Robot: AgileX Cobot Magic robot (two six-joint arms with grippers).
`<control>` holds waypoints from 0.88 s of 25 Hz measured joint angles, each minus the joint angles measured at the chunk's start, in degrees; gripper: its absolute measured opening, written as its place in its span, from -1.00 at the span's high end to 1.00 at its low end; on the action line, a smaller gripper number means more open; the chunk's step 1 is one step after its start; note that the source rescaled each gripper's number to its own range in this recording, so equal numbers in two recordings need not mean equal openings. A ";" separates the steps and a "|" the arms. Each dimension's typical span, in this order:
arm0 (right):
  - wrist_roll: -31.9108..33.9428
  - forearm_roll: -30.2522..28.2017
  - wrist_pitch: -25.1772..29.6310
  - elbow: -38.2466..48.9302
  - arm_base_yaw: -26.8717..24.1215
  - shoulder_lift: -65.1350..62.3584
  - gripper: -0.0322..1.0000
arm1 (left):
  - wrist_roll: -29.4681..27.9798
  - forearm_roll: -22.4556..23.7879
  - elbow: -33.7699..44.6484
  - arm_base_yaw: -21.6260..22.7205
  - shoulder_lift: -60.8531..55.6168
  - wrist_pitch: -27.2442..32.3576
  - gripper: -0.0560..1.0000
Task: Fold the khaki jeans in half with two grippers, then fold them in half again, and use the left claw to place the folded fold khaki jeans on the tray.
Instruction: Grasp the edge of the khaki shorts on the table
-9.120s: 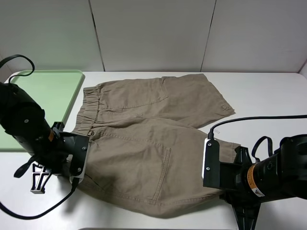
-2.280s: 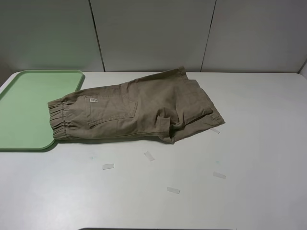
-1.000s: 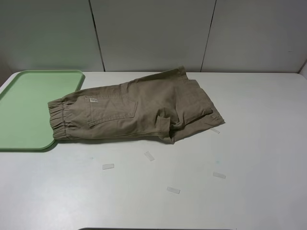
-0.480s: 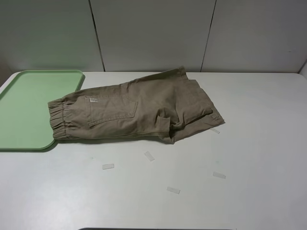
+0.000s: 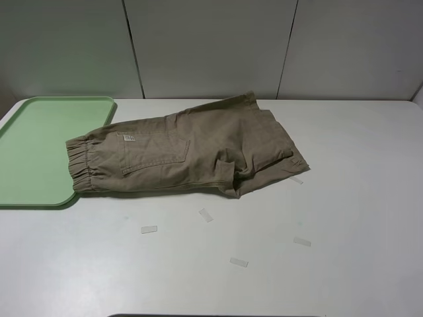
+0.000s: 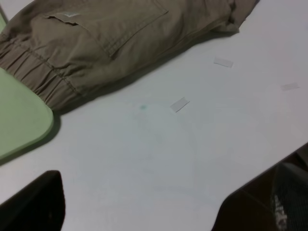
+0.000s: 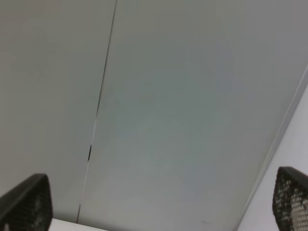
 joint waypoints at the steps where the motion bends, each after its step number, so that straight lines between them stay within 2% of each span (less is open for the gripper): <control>1: 0.00 0.00 0.00 0.00 0.00 0.00 -1.00 | 0.00 0.00 0.00 0.06 0.00 0.00 -0.71; 6: 0.00 0.00 0.00 0.00 0.00 0.00 -1.00 | 0.00 0.00 0.00 2.07 0.00 0.00 -0.71; 15: -0.12 0.00 -0.10 0.00 0.00 0.37 -1.00 | 0.00 0.00 0.00 2.13 0.00 0.00 -0.71; 22: -1.45 0.00 -0.10 0.00 0.00 8.36 -1.00 | 0.00 0.00 0.00 2.13 0.00 0.00 -0.71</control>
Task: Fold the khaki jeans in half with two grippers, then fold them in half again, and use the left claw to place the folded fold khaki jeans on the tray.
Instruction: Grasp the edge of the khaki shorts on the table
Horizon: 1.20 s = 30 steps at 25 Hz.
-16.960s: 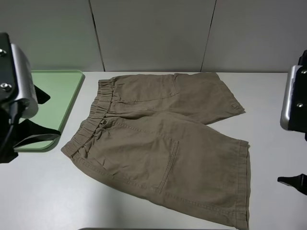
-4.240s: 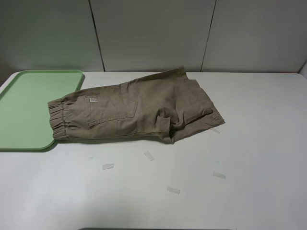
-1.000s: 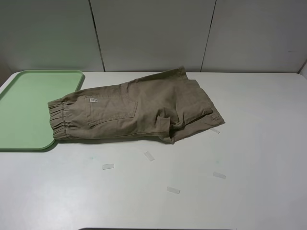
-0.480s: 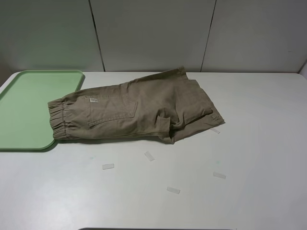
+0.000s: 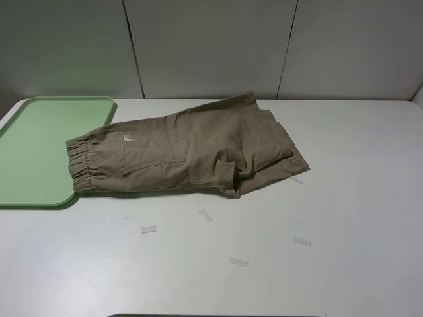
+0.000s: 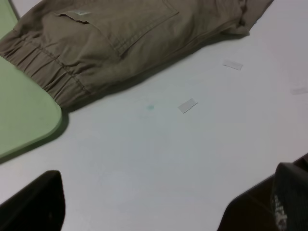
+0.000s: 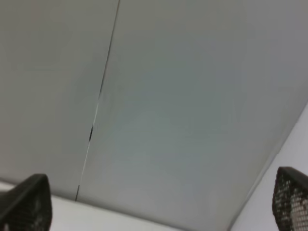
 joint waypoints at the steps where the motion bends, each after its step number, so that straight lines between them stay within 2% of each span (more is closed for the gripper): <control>1: 0.00 0.00 0.00 0.00 0.00 1.70 -1.00 | 0.00 0.00 0.00 0.00 0.00 0.00 -0.71; 18: 2.98 0.00 -0.69 0.00 0.00 23.49 -1.00 | 0.00 0.00 0.00 0.00 0.00 0.00 -0.71; 24: 3.09 0.40 -6.37 0.00 0.00 28.20 -1.00 | 0.00 0.00 0.00 0.00 0.00 0.00 -0.71; 30: 7.68 2.32 -13.42 0.00 0.00 34.99 -1.00 | 0.00 0.00 0.00 0.00 0.00 0.00 -0.71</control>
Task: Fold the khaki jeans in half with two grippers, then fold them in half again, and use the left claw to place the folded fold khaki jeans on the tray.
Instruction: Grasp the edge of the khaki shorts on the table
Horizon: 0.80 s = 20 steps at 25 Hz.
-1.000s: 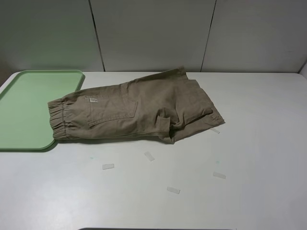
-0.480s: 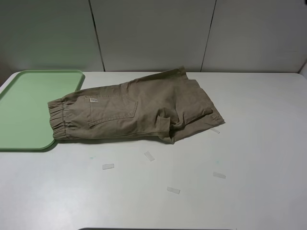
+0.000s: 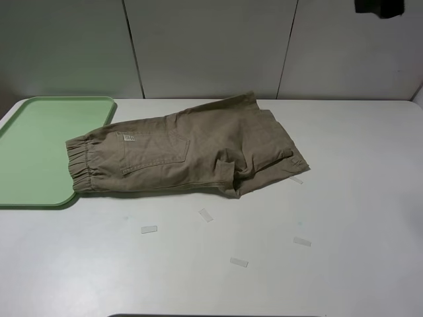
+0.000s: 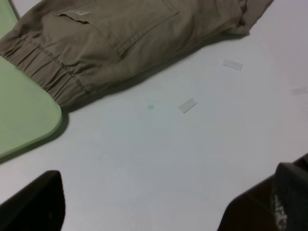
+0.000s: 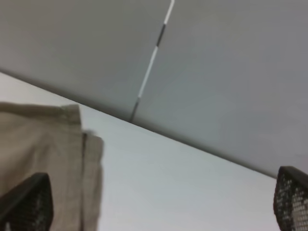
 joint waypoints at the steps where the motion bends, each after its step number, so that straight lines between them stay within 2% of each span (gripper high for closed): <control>1: 0.56 0.82 -1.03 0.00 0.00 1.25 -1.00 | 0.00 0.00 0.00 0.00 0.00 0.00 -0.71; 11: 2.82 11.92 -9.37 -0.09 -4.92 15.03 -0.99 | 0.00 0.00 0.00 0.00 0.00 0.13 -0.71; 15: 1.89 16.37 -8.42 -2.94 -6.92 20.83 -0.99 | 0.00 1.30 0.00 0.00 0.00 0.13 -0.71; 20: -9.16 26.11 -2.67 -9.71 -8.67 27.97 -0.99 | 0.00 5.51 0.00 0.00 0.00 0.13 -0.71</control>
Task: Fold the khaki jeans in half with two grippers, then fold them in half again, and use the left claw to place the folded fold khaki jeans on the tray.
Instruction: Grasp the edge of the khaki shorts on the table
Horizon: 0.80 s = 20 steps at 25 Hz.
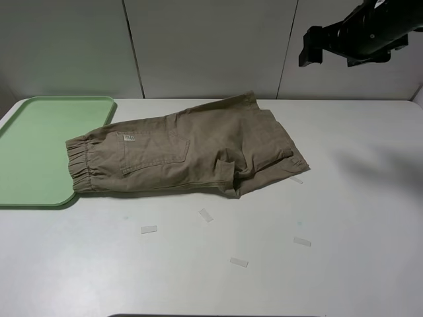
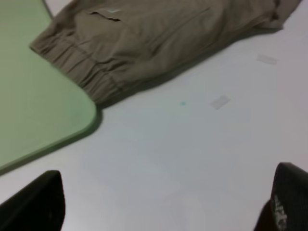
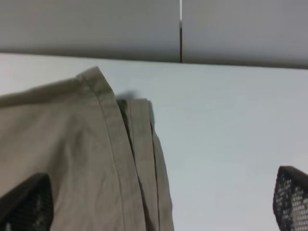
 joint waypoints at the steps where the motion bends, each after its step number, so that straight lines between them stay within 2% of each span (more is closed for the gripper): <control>1: -2.93 2.63 1.40 -1.44 -0.25 1.53 -0.99 | 0.00 0.39 0.00 0.00 0.00 0.00 -0.71; 5: -12.43 11.42 6.37 -5.90 -1.83 7.16 -0.99 | 0.00 0.81 0.00 0.00 0.00 0.00 -0.71; 7: -16.75 13.82 8.73 -7.15 -2.85 9.59 -0.99 | 0.00 0.81 0.00 0.00 0.00 0.00 -0.71; 11: -20.95 15.28 11.83 -8.41 -5.37 13.74 -0.99 | 0.00 0.94 0.00 0.00 0.00 0.00 -0.71; 20: -27.24 17.04 12.22 -8.65 -8.15 20.32 -0.99 | 0.00 0.94 0.00 0.00 0.00 0.00 -0.71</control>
